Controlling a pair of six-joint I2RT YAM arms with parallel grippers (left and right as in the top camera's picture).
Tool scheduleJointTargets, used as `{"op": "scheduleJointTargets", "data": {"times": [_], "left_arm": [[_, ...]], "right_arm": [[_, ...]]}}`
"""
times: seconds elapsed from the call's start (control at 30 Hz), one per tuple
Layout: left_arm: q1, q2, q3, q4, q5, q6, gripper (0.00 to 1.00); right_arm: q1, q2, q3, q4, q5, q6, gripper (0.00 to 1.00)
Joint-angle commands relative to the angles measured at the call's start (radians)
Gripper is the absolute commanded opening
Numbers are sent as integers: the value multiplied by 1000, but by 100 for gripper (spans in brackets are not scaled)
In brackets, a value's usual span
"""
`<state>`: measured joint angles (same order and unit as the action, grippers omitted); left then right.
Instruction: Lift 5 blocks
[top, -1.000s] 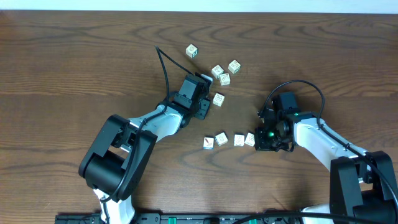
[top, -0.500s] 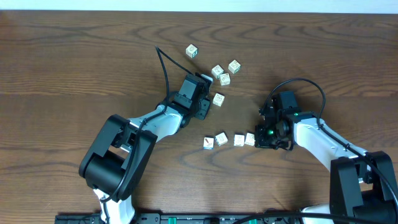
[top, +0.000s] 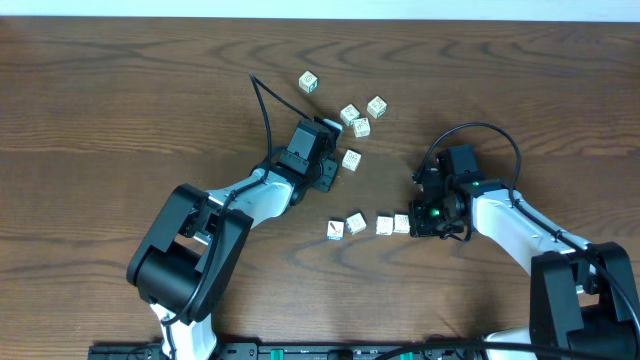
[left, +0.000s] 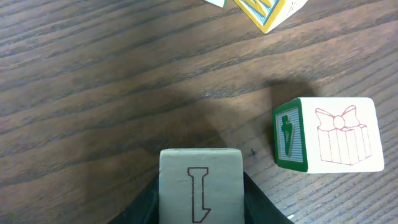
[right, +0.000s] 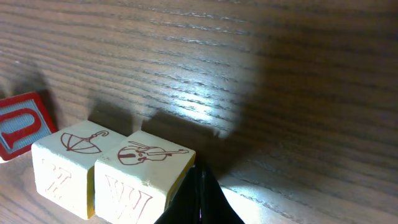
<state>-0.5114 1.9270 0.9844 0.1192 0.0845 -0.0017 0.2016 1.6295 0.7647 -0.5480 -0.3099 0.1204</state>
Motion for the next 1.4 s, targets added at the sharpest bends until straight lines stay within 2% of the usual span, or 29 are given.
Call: {"op": "scheduleJointTargets", "data": {"times": [0.0,0.23,0.47,0.83,1.13,1.23,1.37], "left_arm": [[4,20,19,-2,10,1,9],[4,3,19,-37,10,-7,8],[4,-113,19,-167,9,-10,8],[2,-269,3,-388,-31,-115,8],[-66,-285,-46,-447,-32,-201,8],[-111,-285,-68,-458,-41,-264,7],[-154,-285,-105,-505,-146,-373,7]], "right_arm": [[31,29,-8,3,20,-32,1],[44,29,-7,6,21,-32,1],[44,29,-6,6,20,-32,1],[53,29,-6,-27,-25,-47,1],[74,29,-2,-29,-25,-47,1],[78,29,-1,-29,-24,-47,1],[78,29,0,-29,-24,-47,1]]}}
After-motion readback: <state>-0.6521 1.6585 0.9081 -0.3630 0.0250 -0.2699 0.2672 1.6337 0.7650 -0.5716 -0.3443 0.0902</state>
